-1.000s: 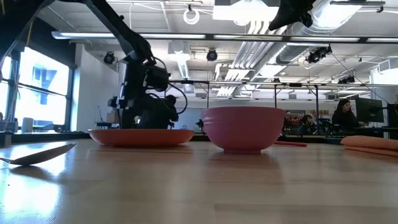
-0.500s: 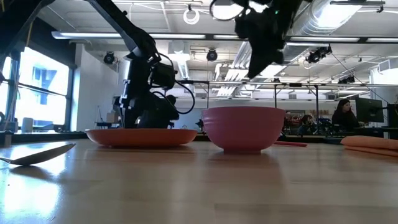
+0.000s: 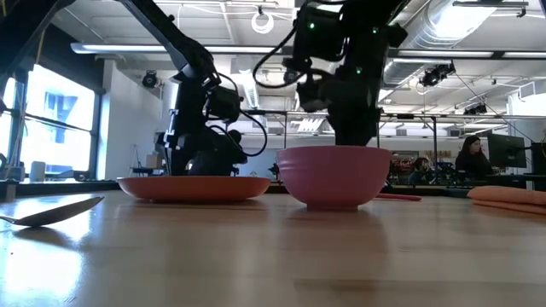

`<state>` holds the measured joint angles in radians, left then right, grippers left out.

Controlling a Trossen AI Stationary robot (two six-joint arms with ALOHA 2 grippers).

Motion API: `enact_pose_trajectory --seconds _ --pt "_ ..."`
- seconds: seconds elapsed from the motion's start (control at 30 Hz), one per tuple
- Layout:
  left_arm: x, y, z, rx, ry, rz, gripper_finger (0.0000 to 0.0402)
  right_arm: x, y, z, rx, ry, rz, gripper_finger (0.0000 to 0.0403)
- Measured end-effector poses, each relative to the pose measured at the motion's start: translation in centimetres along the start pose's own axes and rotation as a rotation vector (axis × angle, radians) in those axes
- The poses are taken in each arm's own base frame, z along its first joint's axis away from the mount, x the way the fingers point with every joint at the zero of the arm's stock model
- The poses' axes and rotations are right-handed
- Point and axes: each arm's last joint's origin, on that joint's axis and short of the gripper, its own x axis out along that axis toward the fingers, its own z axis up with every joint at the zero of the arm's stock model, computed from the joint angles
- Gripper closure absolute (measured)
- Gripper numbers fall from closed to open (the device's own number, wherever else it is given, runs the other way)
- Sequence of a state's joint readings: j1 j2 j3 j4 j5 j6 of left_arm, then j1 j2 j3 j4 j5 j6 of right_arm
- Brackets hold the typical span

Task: Set table place
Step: Move the plate to the center

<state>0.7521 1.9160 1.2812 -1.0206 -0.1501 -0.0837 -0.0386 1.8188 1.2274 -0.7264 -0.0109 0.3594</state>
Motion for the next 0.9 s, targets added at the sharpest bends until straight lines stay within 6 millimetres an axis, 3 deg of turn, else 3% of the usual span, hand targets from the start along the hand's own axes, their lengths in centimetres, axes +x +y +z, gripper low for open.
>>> enact_pose_trajectory --seconds 0.2,0.53,0.9 --pt "0.0 0.0 0.0 0.000 -0.001 0.000 0.0401 0.2 -0.2 -0.9 0.002 0.085 -0.054 0.0403" --pt "0.0 0.0 0.1 0.000 -0.007 0.000 0.0401 -1.4 -1.0 -3.6 0.003 0.322 -0.195 0.0403" --pt "0.0 0.0 0.2 -0.005 -0.017 -0.004 0.0401 -3.7 -1.4 -5.1 -0.019 0.401 -0.289 0.0403"
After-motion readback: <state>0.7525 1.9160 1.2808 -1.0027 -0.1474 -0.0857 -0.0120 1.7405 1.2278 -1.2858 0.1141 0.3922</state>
